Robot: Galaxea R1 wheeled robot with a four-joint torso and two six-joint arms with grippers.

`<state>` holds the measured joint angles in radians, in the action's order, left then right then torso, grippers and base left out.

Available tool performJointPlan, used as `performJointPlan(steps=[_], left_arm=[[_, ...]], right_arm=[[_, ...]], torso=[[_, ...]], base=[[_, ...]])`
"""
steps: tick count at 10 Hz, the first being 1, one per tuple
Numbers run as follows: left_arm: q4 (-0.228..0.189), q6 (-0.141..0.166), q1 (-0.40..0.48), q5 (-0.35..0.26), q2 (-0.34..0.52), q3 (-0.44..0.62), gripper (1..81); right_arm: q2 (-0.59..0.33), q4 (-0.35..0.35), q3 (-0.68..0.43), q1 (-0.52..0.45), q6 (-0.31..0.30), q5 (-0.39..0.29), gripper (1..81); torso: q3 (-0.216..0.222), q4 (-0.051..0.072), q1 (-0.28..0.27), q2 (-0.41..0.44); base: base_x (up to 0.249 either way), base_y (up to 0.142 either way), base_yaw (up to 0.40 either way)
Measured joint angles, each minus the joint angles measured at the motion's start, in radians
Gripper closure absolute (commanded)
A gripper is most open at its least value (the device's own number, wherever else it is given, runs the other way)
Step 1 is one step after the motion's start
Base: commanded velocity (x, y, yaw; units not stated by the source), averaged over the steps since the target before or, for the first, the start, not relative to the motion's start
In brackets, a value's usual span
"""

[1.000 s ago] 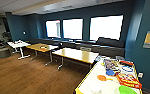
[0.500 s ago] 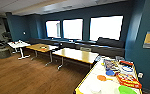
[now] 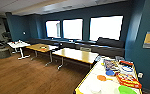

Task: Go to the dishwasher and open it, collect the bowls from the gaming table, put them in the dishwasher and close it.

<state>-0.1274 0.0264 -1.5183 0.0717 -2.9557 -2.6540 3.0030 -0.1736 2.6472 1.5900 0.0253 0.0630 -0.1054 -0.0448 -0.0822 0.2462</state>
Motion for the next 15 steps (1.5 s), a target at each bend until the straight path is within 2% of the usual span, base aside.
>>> performJointPlan(steps=[4, 15], left_arm=[[0.001, 0.000, -0.011, -0.019, 0.000, 0.000, 1.0], [0.000, 0.000, 0.006, -0.013, 0.003, 0.000, 1.0]], right_arm=[[-0.002, 0.000, 0.001, -0.007, 0.000, 0.003, 1.0], [0.000, -0.002, 0.002, 0.000, 0.000, 0.000, 1.0]], torso=[[0.000, 0.000, 0.000, 0.000], [0.000, 0.000, 0.000, 0.000]], base=[[0.000, 0.000, -0.305], [0.000, 0.000, -0.372]])
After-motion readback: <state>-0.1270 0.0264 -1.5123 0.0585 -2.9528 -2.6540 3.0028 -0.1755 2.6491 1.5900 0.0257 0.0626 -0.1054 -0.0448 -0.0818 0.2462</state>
